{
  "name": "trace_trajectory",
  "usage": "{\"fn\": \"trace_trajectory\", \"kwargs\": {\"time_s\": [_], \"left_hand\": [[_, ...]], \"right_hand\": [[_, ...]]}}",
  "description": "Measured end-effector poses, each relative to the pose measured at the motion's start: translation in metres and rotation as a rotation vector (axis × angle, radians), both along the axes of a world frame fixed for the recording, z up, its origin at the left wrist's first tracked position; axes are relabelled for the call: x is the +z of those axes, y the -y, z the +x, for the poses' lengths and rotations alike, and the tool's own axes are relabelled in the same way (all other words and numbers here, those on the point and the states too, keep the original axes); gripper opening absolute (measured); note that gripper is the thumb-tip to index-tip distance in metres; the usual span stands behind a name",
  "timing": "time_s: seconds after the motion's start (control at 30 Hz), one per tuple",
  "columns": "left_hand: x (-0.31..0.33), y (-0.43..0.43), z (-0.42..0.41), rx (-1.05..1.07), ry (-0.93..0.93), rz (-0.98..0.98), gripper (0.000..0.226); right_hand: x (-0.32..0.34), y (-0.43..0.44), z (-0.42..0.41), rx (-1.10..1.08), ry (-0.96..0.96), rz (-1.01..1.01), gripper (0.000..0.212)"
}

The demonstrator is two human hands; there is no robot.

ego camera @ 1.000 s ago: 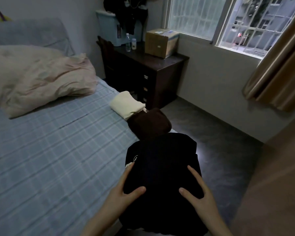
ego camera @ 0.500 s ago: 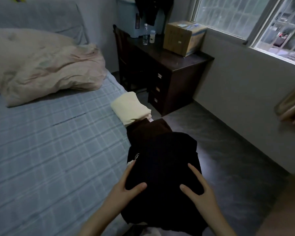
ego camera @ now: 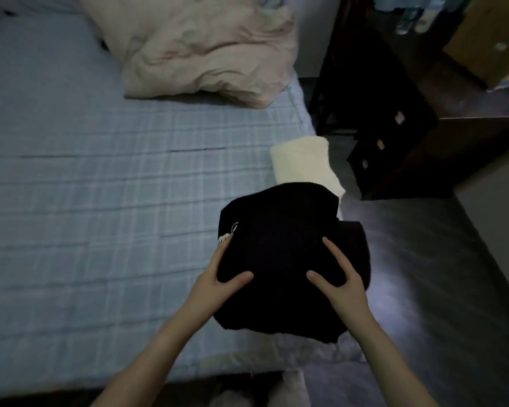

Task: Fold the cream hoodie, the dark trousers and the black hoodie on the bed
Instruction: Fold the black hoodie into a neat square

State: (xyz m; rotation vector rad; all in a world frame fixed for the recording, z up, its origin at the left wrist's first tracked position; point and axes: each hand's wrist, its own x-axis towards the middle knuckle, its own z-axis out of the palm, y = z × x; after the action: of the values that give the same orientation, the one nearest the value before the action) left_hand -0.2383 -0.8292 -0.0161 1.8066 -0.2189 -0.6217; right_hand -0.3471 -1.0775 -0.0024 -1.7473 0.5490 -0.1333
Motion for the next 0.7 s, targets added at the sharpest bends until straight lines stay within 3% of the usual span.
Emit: {"fn": "trace_trajectory", "kwargs": {"time_s": [0.27, 0.43, 0.53, 0.7], "left_hand": [[-0.092, -0.022, 0.041, 0.213, -0.137, 0.035, 0.093], [-0.164, -0.029, 0.034, 0.252, -0.307, 0.016, 0.092], [-0.187, -0.032, 0.026, 0.296, -0.337, 0.002, 0.092], [-0.187, -0.034, 0.029, 0.311, -0.244, -0.002, 0.091]], "right_hand": [[-0.116, -0.010, 0.101, 0.217, -0.029, 0.106, 0.066], [-0.191, -0.032, 0.104, 0.263, -0.210, 0.025, 0.069], [-0.206, -0.037, 0.105, 0.294, -0.258, -0.060, 0.070], [-0.206, -0.041, 0.094, 0.191, -0.114, -0.024, 0.069]]}}
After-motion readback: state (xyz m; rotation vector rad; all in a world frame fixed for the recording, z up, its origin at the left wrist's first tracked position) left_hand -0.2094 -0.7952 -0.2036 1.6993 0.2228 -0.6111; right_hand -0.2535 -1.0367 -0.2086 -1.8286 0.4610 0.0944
